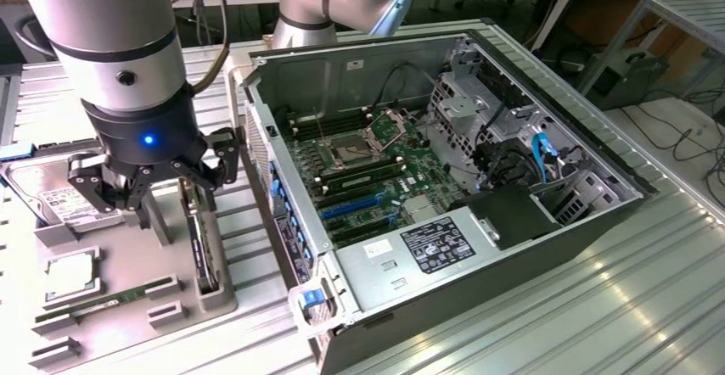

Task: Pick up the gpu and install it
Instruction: 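Pick up the gpu and move the gpu toward the slot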

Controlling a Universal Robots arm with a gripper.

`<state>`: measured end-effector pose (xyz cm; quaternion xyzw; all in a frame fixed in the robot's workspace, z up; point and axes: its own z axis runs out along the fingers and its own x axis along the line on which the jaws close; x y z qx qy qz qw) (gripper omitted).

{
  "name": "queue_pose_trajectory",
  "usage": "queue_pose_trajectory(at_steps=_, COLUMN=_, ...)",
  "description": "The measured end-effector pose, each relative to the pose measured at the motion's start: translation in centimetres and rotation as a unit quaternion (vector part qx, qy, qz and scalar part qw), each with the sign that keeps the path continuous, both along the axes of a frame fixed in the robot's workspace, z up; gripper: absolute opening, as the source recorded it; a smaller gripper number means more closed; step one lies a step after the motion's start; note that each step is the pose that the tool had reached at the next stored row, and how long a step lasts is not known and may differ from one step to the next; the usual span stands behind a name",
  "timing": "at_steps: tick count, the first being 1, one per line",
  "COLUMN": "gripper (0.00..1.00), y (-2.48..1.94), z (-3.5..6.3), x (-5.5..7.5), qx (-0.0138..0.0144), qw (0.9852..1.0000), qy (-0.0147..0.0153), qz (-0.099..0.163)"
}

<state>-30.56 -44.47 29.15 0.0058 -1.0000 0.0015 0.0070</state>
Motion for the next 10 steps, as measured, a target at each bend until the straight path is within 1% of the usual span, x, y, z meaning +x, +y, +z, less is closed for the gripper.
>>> queue_pose_trajectory(at_steps=10, gripper=0.72, y=0.0, z=-1.05, x=0.0, qx=0.0, qw=1.0, qy=0.0, qz=0.0)
